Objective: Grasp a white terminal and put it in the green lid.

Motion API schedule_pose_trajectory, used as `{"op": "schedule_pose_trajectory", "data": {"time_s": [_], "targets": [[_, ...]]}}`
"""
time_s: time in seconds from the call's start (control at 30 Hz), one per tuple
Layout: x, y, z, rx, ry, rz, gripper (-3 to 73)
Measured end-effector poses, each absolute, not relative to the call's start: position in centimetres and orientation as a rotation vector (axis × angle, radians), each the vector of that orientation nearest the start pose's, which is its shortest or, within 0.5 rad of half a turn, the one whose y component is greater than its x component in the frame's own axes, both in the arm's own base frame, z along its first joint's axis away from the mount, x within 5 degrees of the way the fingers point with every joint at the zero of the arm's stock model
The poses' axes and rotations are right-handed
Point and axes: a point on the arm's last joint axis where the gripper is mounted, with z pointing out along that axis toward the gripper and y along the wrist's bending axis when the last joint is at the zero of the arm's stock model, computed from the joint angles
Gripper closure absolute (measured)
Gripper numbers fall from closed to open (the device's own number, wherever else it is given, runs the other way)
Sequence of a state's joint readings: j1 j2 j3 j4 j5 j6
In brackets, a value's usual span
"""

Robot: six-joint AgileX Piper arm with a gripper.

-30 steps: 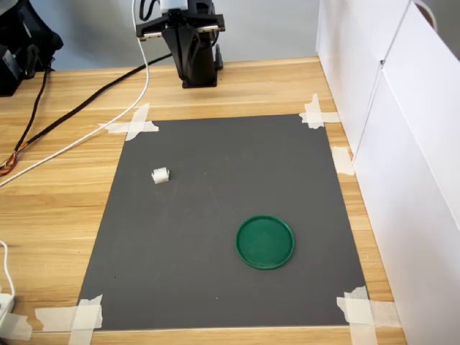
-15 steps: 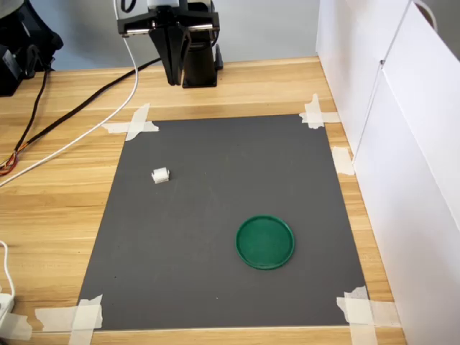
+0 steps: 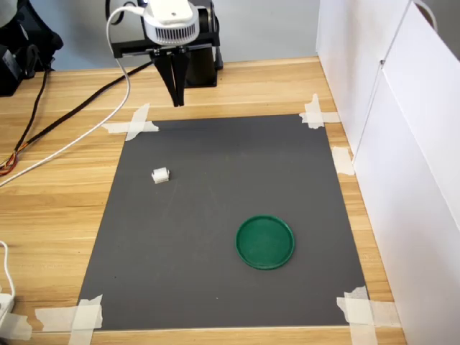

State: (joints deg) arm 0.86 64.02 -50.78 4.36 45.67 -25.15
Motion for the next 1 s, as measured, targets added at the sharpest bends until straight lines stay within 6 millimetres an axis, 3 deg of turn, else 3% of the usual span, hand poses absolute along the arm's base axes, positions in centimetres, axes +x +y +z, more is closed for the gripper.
{"op": "schedule_pose_trajectory", "data": {"time_s": [0.4,0.7,1.0], "targets": [[24.5,1.0,31.4,-0.951,2.543,-0.108,71.7],[26.0,1.0,31.7,-1.157,2.558,-0.102,71.7],[28.1,0.4,32.3,-1.124,2.585,-0.101,68.2]]}}
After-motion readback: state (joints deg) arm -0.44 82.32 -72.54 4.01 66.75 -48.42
